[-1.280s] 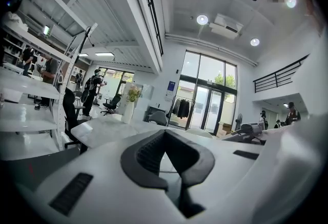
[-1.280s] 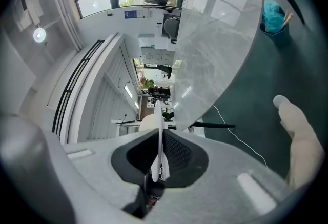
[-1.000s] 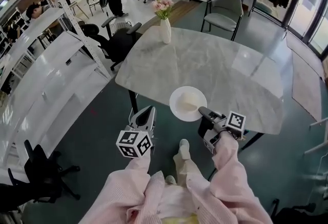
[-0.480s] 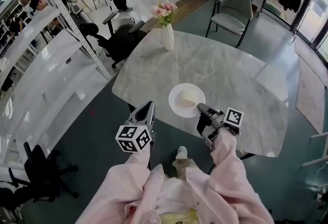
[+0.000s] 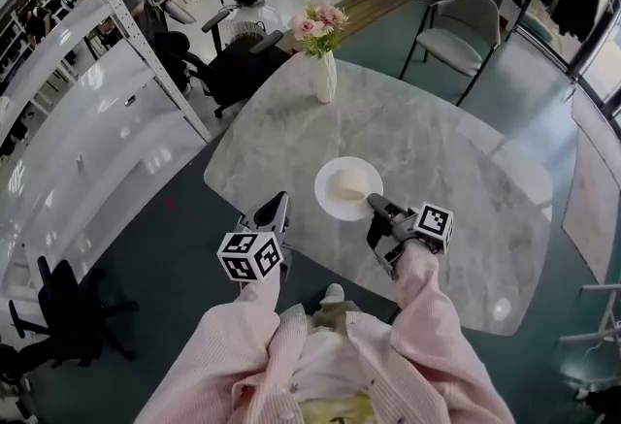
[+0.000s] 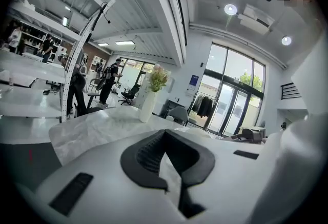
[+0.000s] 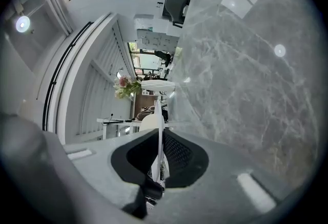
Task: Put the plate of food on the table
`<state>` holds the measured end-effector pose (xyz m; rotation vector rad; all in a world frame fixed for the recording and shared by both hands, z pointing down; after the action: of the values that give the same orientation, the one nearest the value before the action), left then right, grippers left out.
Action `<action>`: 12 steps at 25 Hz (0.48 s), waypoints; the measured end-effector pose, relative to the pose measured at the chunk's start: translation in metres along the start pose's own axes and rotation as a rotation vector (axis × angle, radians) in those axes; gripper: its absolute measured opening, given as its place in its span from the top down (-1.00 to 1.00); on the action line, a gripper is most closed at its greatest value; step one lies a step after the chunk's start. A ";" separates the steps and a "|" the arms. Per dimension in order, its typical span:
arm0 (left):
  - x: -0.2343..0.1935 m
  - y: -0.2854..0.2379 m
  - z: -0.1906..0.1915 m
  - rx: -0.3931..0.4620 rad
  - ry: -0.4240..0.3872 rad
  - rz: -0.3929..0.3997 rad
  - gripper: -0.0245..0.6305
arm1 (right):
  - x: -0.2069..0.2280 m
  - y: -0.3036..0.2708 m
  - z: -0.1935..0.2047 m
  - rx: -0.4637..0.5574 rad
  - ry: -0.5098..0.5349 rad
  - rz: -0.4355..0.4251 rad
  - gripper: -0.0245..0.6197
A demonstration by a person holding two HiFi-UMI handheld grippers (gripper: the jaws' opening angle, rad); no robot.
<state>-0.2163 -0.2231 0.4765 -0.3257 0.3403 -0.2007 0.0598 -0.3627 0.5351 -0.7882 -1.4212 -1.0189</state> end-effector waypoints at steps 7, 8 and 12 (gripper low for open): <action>-0.009 -0.043 0.011 -0.076 0.034 -0.044 0.94 | 0.030 -0.033 -0.032 -0.036 0.016 0.026 0.87; -0.011 -0.048 0.014 -0.090 0.038 -0.050 0.94 | 0.035 -0.038 -0.035 -0.040 0.019 0.031 0.87; -0.018 -0.069 0.020 -0.137 0.052 -0.061 0.94 | 0.051 -0.053 -0.043 -0.040 0.015 0.053 0.87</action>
<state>-0.2351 -0.2775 0.5237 -0.4667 0.3970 -0.2469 0.0228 -0.4275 0.5763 -0.8417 -1.3639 -1.0135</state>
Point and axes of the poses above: the fingertips, and each gripper's own axes: y backward along the fingers, x to its right, z out of its underside, the point moved 10 cm from there along y, backward along the fingers, and after that the axes turned 15 degrees about -z, right-handed, at the moved point
